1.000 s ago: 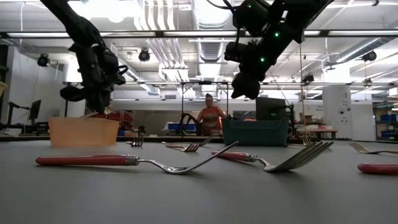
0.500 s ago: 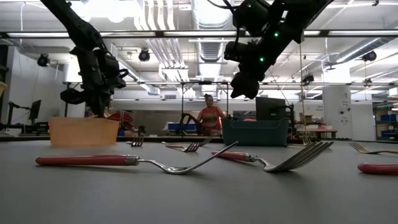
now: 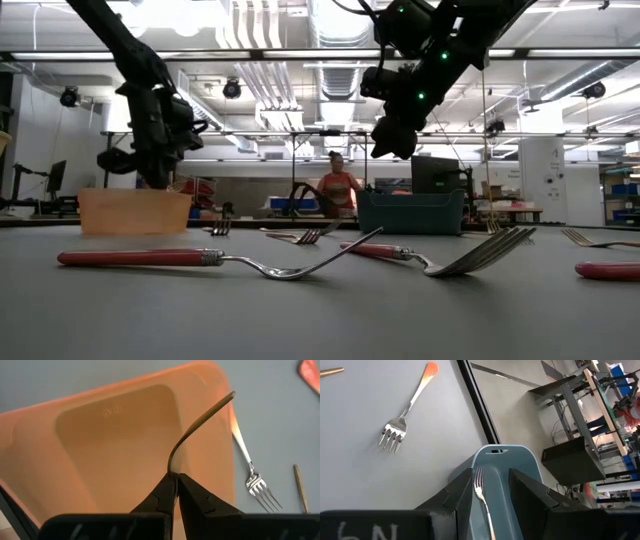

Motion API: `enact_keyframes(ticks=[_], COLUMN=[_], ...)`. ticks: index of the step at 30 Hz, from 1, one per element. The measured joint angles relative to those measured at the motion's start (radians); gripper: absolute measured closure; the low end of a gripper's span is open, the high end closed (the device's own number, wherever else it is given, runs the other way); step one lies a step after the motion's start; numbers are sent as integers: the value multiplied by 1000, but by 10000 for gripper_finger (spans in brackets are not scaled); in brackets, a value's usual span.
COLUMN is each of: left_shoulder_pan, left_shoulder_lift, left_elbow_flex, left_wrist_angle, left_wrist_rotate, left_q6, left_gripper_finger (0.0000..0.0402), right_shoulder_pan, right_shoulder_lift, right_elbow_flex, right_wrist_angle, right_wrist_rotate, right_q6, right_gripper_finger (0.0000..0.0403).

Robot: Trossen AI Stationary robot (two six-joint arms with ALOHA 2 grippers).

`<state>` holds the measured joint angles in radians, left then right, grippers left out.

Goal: Sort silverware by color (type)
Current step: Put the gold fork into the orange bin, then put the orange fork into the blue bin

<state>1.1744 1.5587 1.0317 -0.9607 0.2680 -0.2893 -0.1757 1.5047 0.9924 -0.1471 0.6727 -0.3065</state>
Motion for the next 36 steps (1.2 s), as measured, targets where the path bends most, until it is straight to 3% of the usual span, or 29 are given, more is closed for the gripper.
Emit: enact_keyframes(ticks=[22, 31, 36], left_shoulder_pan=[-1, -8, -75], left_shoulder_lift=[32, 26, -52], left_elbow_flex=[0, 39, 87], left_wrist_angle=[8, -85, -89], left_wrist_rotate=[0, 10, 3], left_q6=[22, 148, 210], left_gripper_finger=[382, 381, 381], right_shoulder_pan=[0, 0, 0], right_shoulder_lift=[0, 0, 0], right_elbow_flex=[0, 0, 0], right_wrist_angle=[-5, -5, -5], right_wrist_rotate=[0, 0, 0], right_q6=[0, 0, 32], right_gripper_finger=[284, 284, 284])
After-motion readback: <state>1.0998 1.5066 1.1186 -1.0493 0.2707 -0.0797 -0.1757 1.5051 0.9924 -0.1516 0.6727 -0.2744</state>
